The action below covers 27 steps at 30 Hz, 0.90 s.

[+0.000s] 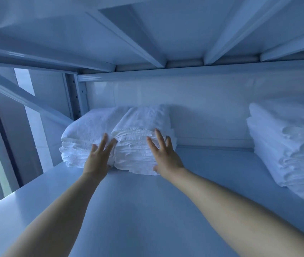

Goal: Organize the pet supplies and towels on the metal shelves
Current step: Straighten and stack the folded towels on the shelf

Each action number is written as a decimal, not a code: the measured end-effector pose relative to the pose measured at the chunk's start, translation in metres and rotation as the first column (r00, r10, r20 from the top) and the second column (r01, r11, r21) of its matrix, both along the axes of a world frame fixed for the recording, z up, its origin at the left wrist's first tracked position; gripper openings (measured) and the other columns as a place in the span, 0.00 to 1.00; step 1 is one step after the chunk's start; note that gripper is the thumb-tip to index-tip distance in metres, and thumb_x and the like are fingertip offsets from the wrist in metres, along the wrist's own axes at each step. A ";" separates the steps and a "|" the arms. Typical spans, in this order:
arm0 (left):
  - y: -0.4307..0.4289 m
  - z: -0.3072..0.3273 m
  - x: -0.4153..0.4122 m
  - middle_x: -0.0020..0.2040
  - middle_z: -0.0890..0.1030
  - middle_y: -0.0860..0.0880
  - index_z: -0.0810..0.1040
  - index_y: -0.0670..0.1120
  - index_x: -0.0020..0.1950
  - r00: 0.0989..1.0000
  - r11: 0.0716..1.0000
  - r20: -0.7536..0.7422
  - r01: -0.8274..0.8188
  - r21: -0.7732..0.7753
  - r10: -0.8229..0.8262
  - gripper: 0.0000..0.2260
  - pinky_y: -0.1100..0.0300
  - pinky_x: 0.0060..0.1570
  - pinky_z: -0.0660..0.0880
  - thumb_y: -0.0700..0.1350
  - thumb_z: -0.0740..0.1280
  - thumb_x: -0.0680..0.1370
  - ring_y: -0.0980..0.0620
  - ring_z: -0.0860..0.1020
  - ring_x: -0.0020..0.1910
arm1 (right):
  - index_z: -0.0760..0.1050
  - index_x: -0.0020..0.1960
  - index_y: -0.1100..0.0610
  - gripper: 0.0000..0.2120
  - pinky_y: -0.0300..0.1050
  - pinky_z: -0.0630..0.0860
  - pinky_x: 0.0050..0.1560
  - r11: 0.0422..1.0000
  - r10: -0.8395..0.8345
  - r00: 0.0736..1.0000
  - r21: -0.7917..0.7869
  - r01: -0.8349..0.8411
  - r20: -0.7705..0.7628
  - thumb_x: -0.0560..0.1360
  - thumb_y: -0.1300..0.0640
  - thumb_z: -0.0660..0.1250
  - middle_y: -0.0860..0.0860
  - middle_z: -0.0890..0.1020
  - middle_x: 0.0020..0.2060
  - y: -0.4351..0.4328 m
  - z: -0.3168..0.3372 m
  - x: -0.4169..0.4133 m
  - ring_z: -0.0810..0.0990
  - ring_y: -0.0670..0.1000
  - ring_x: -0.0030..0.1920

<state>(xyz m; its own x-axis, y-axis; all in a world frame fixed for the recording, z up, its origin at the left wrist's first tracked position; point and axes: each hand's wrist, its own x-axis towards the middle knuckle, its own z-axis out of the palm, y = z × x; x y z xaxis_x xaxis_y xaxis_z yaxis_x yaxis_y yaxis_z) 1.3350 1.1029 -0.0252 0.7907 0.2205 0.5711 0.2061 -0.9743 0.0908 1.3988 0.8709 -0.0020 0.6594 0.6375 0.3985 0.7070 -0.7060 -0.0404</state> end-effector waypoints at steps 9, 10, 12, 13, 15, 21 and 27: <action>-0.038 -0.005 -0.024 0.78 0.49 0.51 0.46 0.57 0.76 0.998 0.995 0.045 0.039 -0.088 -0.035 0.40 0.47 0.54 0.76 0.50 0.70 0.74 0.43 0.54 0.75 | 0.39 0.76 0.50 0.47 0.51 0.76 0.55 1.000 -0.004 1.000 0.014 0.004 0.007 0.72 0.64 0.69 0.50 0.31 0.73 0.007 -0.004 0.007 0.43 0.64 0.74; -0.046 -0.004 -0.025 0.78 0.48 0.52 0.46 0.57 0.76 0.997 0.996 0.051 0.058 -0.067 -0.055 0.39 0.49 0.53 0.76 0.51 0.69 0.74 0.45 0.53 0.75 | 0.40 0.76 0.50 0.46 0.51 0.75 0.56 1.000 0.015 1.000 0.022 -0.015 -0.006 0.73 0.63 0.69 0.49 0.30 0.73 0.002 -0.004 0.004 0.42 0.64 0.74; -0.061 -0.002 -0.027 0.77 0.47 0.53 0.45 0.58 0.76 0.995 0.996 0.053 0.085 -0.039 -0.083 0.38 0.52 0.51 0.77 0.52 0.67 0.75 0.47 0.52 0.76 | 0.43 0.76 0.49 0.43 0.53 0.75 0.56 0.998 0.055 0.998 0.033 -0.055 -0.008 0.74 0.59 0.69 0.46 0.29 0.73 -0.012 -0.006 0.000 0.40 0.60 0.75; -0.068 0.000 -0.027 0.77 0.47 0.53 0.45 0.58 0.76 0.994 0.995 0.052 0.097 -0.027 -0.096 0.37 0.52 0.51 0.76 0.53 0.66 0.76 0.48 0.51 0.76 | 0.45 0.76 0.49 0.41 0.53 0.75 0.56 0.997 0.066 0.998 0.034 -0.066 0.002 0.74 0.57 0.69 0.45 0.29 0.73 -0.021 -0.006 -0.003 0.40 0.58 0.75; -0.084 0.004 -0.027 0.77 0.48 0.53 0.47 0.57 0.76 0.990 0.991 0.042 0.132 -0.008 -0.131 0.35 0.53 0.52 0.76 0.54 0.65 0.76 0.49 0.51 0.76 | 0.47 0.76 0.50 0.38 0.52 0.75 0.57 0.997 0.065 0.998 0.036 -0.065 0.012 0.75 0.53 0.68 0.44 0.33 0.74 -0.042 -0.007 -0.006 0.42 0.54 0.76; -0.147 0.020 -0.017 0.77 0.52 0.55 0.51 0.57 0.76 0.951 0.955 0.086 0.296 0.013 -0.296 0.32 0.55 0.51 0.75 0.53 0.64 0.76 0.51 0.55 0.75 | 0.50 0.76 0.51 0.32 0.50 0.70 0.62 0.997 -0.034 0.999 0.075 0.031 0.030 0.78 0.46 0.61 0.47 0.46 0.76 -0.117 0.005 -0.014 0.51 0.50 0.75; -0.233 0.035 0.000 0.75 0.55 0.56 0.52 0.57 0.75 0.882 0.888 0.105 0.458 0.038 -0.459 0.31 0.56 0.56 0.74 0.56 0.62 0.76 0.54 0.56 0.73 | 0.57 0.74 0.53 0.27 0.49 0.75 0.56 0.993 -0.080 0.985 0.102 0.065 0.151 0.78 0.48 0.59 0.47 0.61 0.71 -0.196 0.026 -0.027 0.59 0.48 0.71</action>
